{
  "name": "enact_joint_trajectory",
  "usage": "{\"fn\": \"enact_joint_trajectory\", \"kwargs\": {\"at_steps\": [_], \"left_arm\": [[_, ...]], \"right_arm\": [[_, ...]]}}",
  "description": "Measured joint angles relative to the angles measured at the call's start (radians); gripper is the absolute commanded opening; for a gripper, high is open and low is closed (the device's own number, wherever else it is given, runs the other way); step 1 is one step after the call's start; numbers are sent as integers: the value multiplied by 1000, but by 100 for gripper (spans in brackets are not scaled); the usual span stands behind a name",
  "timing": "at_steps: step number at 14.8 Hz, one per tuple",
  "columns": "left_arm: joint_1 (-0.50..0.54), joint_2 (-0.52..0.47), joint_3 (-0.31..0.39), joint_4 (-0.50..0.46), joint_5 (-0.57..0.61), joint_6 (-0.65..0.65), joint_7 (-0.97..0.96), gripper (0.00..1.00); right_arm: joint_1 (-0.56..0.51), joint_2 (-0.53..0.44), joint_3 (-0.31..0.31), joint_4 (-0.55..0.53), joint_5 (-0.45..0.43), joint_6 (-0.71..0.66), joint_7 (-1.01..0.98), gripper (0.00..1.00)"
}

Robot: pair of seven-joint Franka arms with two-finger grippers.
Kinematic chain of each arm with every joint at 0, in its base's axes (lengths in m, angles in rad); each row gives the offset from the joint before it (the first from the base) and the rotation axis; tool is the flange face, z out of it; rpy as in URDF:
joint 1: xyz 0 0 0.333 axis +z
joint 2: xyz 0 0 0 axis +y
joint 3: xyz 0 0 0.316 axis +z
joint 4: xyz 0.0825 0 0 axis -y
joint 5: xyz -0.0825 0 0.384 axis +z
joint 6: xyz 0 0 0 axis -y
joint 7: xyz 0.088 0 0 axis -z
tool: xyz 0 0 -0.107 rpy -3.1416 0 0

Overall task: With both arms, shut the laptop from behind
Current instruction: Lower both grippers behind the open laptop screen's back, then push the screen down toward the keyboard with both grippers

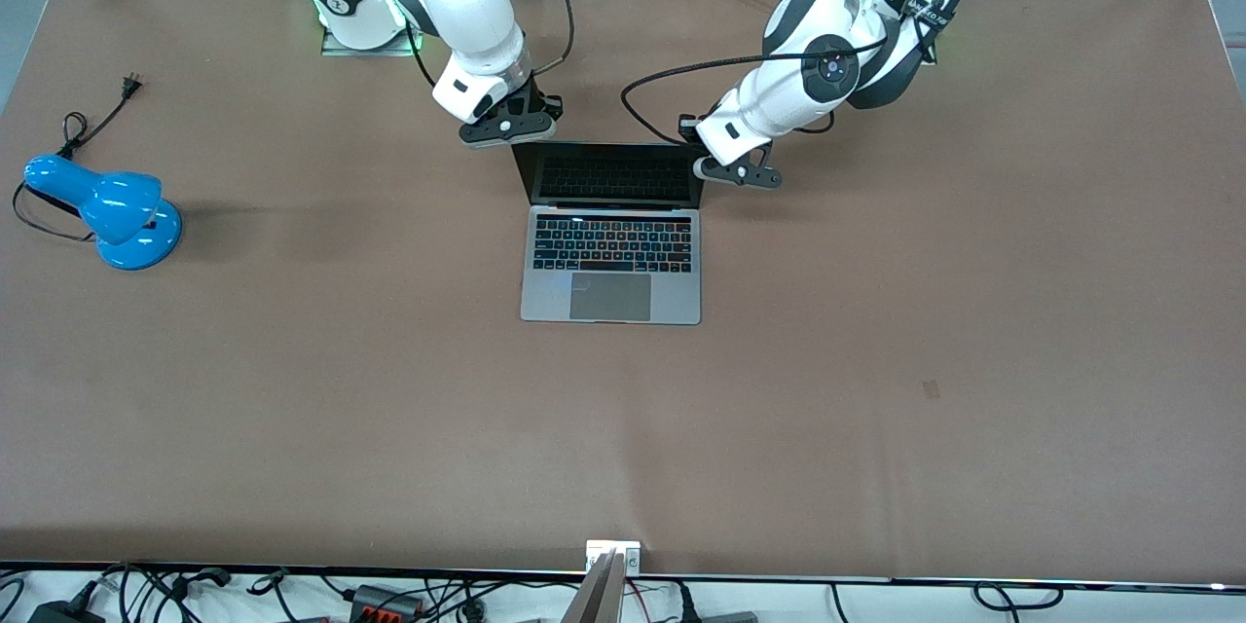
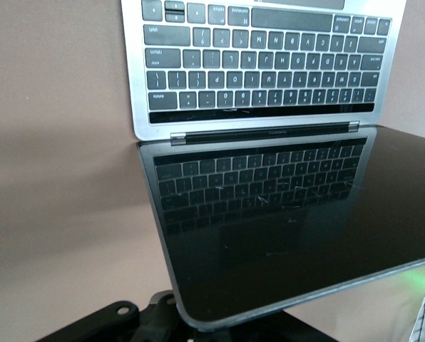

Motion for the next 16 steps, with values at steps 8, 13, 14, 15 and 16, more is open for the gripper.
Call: {"fn": "enact_joint_trajectory", "kwargs": {"at_steps": [8, 13, 14, 15, 16], "left_arm": [[3, 46, 5, 20, 0, 41, -2, 0], [7, 94, 18, 47, 1, 56, -3, 0], [7, 104, 24, 52, 5, 56, -2, 0], [8, 113, 27, 58, 10, 56, -2, 0], [9, 123, 30, 65, 14, 57, -2, 0]], "right_arm": [[-31, 7, -10, 0, 0, 66, 0, 0], [-46, 30, -11, 0, 0, 118, 0, 0], [-52, 35, -11, 0, 0, 127, 0, 0], [-59, 39, -12, 0, 0, 135, 0, 0], [-65, 44, -12, 0, -2, 147, 0, 0]]}}
